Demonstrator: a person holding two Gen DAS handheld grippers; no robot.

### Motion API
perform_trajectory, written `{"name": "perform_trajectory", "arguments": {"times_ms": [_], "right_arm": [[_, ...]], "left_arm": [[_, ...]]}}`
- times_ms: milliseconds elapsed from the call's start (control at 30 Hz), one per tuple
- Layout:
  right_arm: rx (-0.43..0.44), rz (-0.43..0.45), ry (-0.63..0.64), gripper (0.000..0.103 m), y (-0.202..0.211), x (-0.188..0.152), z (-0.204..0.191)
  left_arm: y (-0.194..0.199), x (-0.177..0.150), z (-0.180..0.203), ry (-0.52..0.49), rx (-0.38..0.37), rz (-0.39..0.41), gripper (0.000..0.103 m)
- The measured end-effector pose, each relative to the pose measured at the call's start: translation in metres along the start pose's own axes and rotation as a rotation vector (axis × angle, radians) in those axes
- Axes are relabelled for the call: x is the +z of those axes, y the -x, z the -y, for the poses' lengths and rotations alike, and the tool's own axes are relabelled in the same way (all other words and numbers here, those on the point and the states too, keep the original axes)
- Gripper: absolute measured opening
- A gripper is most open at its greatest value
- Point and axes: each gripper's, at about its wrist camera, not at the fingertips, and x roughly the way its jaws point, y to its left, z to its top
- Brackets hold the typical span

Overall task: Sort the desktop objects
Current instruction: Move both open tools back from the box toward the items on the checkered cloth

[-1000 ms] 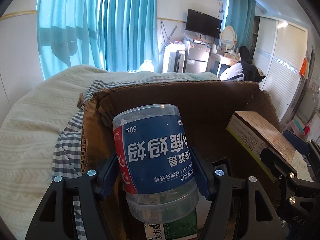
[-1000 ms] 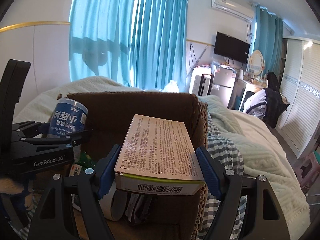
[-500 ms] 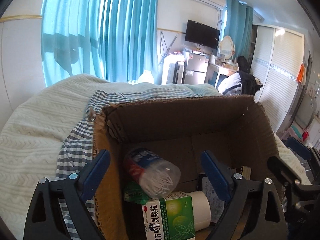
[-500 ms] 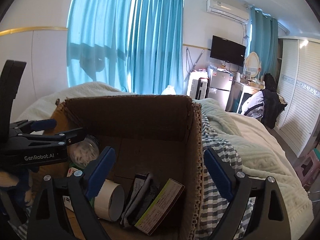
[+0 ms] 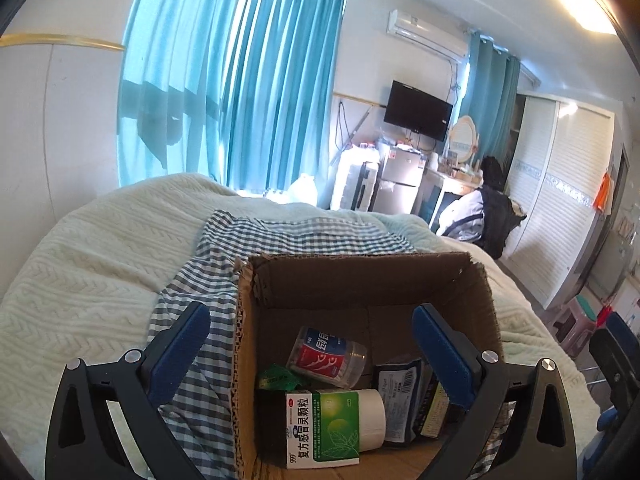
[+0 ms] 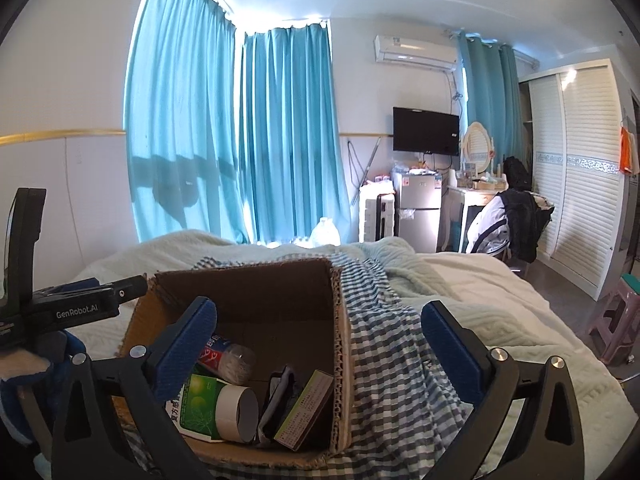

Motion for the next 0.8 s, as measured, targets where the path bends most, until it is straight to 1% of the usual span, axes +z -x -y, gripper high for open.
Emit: {"name": "perform_trajectory", "arguments": {"times_ms": [100, 233, 367, 400, 467, 500, 600, 700, 800], "right_arm": [[-0.010, 0.001, -0.002, 0.103, 0.015, 0.002, 0.000], [0.000, 0.017, -0.002, 0.103, 0.037, 0.007, -0.002], [-0.001, 0.037, 0.006, 0.103, 0.057, 0.012, -0.003], [0.004, 0.038, 0.000, 0.103, 0.062, 0.012, -0.003], [0.015, 0.029, -0.007, 0.103, 0.067, 0.010, -0.004], [0.017, 0.024, -0.004, 0.103, 0.069, 0.009, -0.005], [0.007, 0.007, 0.032, 0.103, 0.077, 0.002, -0.008], [0.037, -0.008, 0.027, 0.103, 0.087, -0.001, -0.007], [0.057, -0.010, 0.037, 0.103, 0.097, -0.004, -0.011]], "left_arm": [[0.016, 0.001, 0.001, 0.008, 0.000, 0.019, 0.103], [0.041, -0.003, 0.002, 0.005, 0.052, 0.082, 0.103], [0.061, -0.006, -0.001, 0.023, 0.064, 0.111, 0.103], [0.065, -0.008, -0.002, 0.030, 0.061, 0.114, 0.103], [0.072, -0.009, -0.001, 0.031, 0.030, 0.092, 0.103], [0.076, -0.011, 0.001, 0.026, 0.027, 0.088, 0.103], [0.093, -0.018, 0.004, -0.009, 0.027, 0.107, 0.103], [0.109, -0.028, 0.005, -0.026, -0.030, 0.110, 0.103], [0.127, -0.040, 0.003, -0.045, -0.015, 0.126, 0.103]]}}
